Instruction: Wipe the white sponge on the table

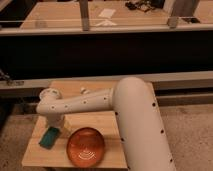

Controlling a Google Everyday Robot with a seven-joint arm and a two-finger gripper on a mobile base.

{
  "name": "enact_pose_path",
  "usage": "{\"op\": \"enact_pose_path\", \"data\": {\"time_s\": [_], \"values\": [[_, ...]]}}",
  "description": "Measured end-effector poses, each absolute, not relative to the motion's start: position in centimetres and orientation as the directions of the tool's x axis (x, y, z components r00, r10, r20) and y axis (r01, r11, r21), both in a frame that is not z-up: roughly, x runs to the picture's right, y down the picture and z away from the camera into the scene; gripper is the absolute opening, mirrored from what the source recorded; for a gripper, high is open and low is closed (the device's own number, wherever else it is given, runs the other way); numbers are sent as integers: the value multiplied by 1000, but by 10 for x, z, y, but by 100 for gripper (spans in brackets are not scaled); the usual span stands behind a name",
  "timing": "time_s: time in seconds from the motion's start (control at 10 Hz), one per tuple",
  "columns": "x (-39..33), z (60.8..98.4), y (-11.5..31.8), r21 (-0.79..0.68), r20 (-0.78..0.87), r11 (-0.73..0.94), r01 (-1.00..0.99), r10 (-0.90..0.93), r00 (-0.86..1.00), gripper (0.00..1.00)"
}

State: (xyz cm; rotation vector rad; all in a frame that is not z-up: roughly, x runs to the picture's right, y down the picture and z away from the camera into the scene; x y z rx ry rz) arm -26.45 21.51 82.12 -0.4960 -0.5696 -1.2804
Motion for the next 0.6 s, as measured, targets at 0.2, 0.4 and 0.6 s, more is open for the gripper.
{"op": "enact_pose_path", "data": {"time_s": [0.2, 0.4, 0.6], "values": [[-266, 821, 215, -32, 645, 219, 975, -741, 188, 80], [-268, 821, 215, -35, 646, 217, 976, -740, 188, 80], [-267, 821, 215, -41, 647, 216, 976, -739, 190, 80]]}}
